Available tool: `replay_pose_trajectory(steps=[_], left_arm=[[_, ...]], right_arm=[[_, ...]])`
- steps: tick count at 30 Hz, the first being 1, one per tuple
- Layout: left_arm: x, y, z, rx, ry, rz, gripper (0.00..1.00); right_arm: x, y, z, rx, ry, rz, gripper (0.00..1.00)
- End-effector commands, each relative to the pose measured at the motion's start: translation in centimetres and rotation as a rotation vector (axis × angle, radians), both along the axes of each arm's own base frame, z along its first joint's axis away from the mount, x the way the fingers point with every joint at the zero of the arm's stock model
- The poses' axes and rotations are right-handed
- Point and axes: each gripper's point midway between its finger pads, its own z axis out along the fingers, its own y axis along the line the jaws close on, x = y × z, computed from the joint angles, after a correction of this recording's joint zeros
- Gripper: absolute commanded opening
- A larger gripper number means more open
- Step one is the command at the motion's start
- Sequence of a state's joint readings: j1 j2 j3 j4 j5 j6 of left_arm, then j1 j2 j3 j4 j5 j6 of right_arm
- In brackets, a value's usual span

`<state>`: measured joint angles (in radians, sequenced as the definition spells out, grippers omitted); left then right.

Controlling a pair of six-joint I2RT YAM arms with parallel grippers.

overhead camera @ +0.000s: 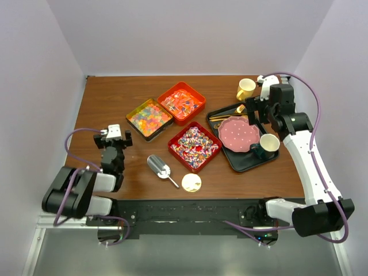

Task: Pack the candies
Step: Move the distractor to the center of the board.

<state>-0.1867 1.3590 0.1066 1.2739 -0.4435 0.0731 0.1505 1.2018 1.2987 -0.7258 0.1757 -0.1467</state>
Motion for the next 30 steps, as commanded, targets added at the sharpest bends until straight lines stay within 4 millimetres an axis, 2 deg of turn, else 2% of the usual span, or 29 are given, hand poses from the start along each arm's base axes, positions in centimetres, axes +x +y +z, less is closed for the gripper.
replay_pose_trajectory(steps=[1,2,3,4,5,9,13,16,17,19,20,22,23,24,25,27,28,30], left_arm=[[0.9,-0.9,7.1,-0.011,-0.193,-0.036,1.0],[1.3,-1.2,6.9,-0.019,-0.163,-0.047,1.0],[1.5,-1.7,8.2,-0.031,-0.172,-0.069,1.0],[2.6,-2.2,10.5,-0.04,-0.188,-0.087,1.0],[3.1,-2.7,8.8,-0.038,-0.07,-0.106,1.0],[4.7,-5.0,9.2,-0.047,0.137,-0.21,1.0],[4.6,-6.3,9.7,-0.087,0.235,-0.268,1.0],[4.2,-6.9,10.0,-0.065,0.274,-0.313,1.0],[4.1,-7.0,10.0,-0.062,0.283,-0.322,0.99],[3.8,-7.8,9.8,-0.068,0.294,-0.369,0.96],[3.7,-7.9,9.8,-0.069,0.295,-0.378,0.96],[3.4,-8.0,9.4,-0.084,0.3,-0.384,0.94],[3.2,-8.0,9.3,-0.092,0.301,-0.384,0.93],[3.1,-8.2,8.8,-0.099,0.311,-0.4,0.92],[3.0,-8.1,8.5,-0.112,0.318,-0.399,0.91],[2.8,-7.9,7.8,-0.124,0.335,-0.394,0.9],[2.7,-7.9,7.6,-0.128,0.34,-0.389,0.9],[2.6,-7.7,7.1,-0.131,0.35,-0.382,0.89]], right_arm=[[0.1,2.7,2.2,0.005,-0.053,0.217,0.99],[-0.2,3.7,2.1,0.012,-0.041,0.298,0.99],[-0.7,6.0,2.5,0.038,-0.045,0.463,0.99],[-0.9,6.8,2.5,0.062,-0.039,0.508,0.98],[-0.4,7.7,2.6,0.097,-0.033,0.537,0.97],[0.8,10.7,1.2,0.267,0.073,0.558,0.91],[2.7,13.1,-0.5,0.312,0.105,0.547,0.85],[3.3,15.1,-2.3,0.375,0.163,0.533,0.73],[3.0,15.9,-3.0,0.416,0.196,0.515,0.64],[3.1,17.0,-4.6,0.454,0.247,0.51,0.53],[2.9,17.8,-5.2,0.494,0.28,0.497,0.37],[3.6,18.6,-6.5,0.534,0.314,0.478,0.22],[3.9,19.1,-6.6,0.566,0.325,0.458,0.06],[4.4,19.3,-6.8,0.576,0.322,0.447,0.01],[5.1,19.6,-8.1,0.579,0.35,0.428,0.0],[5.9,20.2,-8.8,0.558,0.355,0.416,0.0],[6.4,20.2,-10.3,0.533,0.381,0.401,0.0],[7.0,20.6,-11.4,0.483,0.389,0.378,0.0]])
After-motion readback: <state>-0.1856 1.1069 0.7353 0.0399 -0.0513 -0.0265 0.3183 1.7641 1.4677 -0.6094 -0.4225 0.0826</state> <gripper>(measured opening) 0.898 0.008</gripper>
